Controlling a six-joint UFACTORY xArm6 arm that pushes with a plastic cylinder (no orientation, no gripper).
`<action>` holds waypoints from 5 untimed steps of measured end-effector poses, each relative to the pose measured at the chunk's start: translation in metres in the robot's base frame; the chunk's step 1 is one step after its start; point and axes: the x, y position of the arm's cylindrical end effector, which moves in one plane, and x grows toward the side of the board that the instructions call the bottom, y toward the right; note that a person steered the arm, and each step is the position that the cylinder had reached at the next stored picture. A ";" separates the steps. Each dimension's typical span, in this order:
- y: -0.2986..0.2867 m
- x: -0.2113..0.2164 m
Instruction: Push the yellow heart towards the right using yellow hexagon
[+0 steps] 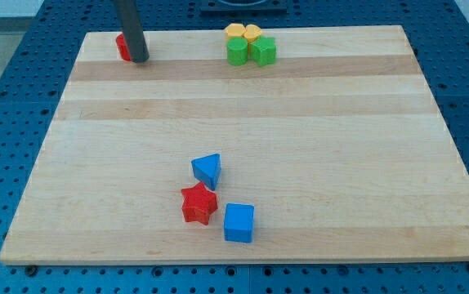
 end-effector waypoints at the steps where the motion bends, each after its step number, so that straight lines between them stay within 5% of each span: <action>1: -0.011 -0.003; 5: -0.012 -0.010</action>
